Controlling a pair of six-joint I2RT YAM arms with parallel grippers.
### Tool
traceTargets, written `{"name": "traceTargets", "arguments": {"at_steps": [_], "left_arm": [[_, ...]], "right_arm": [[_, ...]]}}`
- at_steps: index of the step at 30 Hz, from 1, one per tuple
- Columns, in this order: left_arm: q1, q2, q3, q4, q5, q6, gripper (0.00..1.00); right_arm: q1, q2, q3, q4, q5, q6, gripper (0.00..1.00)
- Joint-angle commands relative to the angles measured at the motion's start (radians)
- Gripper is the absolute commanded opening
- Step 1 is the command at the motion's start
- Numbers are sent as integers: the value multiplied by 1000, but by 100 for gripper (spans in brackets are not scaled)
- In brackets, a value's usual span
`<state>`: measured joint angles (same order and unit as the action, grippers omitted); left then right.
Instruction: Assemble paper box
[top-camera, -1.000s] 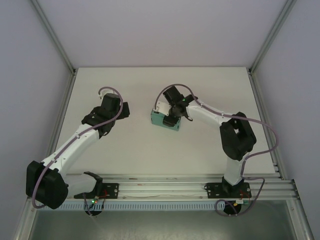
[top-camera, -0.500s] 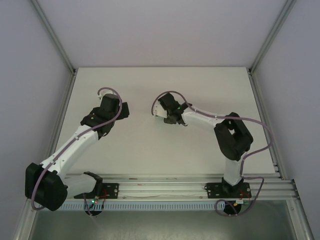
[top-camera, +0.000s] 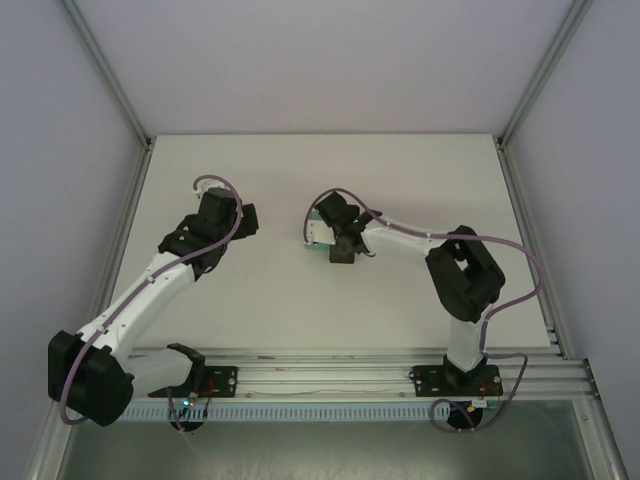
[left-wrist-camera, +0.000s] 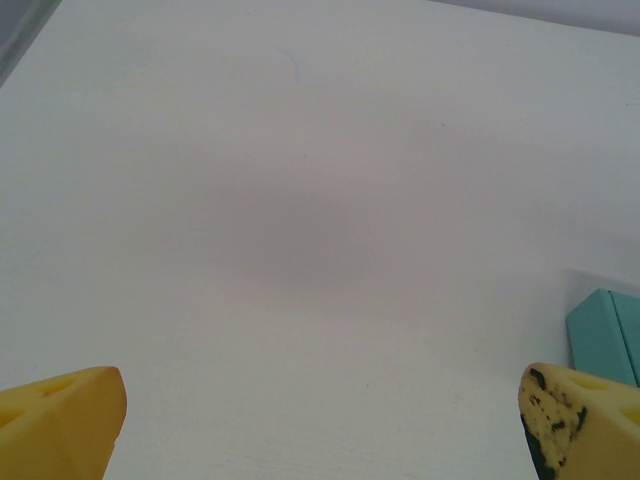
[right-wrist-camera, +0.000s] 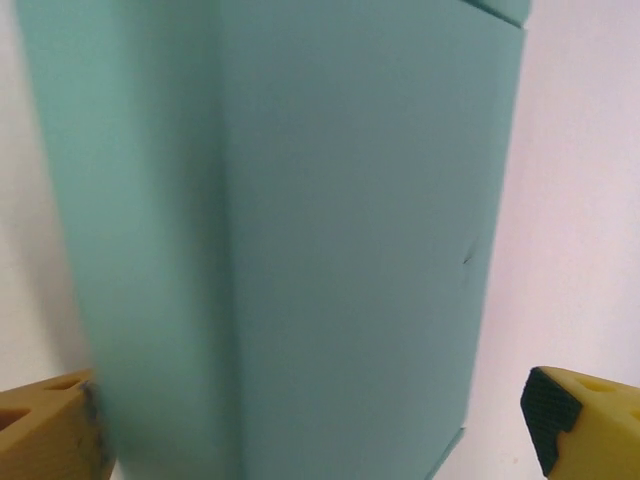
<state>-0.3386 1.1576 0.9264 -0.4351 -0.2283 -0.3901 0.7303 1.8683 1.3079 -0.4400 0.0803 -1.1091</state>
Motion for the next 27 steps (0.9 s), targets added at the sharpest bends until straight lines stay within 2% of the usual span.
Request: {"name": "traceTargets", "arguments": {"at_steps": [1, 4, 7, 11, 14, 18, 22, 24, 27], "left_arm": [[2, -16, -1, -8, 31, 24, 100], [2, -13, -1, -4, 51, 28, 100], [3, -8, 3, -6, 58, 32, 100], [2, -14, 2, -1, 37, 19, 100], [14, -31, -21, 35, 23, 13, 100], [81, -57, -92, 136, 41, 25, 100], [197, -50, -171, 245, 77, 21, 100], [242, -33, -204, 298, 43, 27, 100], [256, -4, -267, 407, -111, 72, 100]], "right_arm": [[2, 0, 126, -354, -106, 2, 100], [1, 16, 154, -439, -131, -16, 100], [-1, -4, 143, -422, -133, -17, 100], [-33, -96, 101, -333, -213, 26, 100], [-100, -205, 12, -191, -287, 110, 100], [-224, -368, -153, 75, -302, 363, 100], [-381, -483, -279, 252, -213, 718, 100], [-458, -503, -334, 313, -119, 903, 100], [-536, -487, -351, 270, 87, 1160, 100]]}}
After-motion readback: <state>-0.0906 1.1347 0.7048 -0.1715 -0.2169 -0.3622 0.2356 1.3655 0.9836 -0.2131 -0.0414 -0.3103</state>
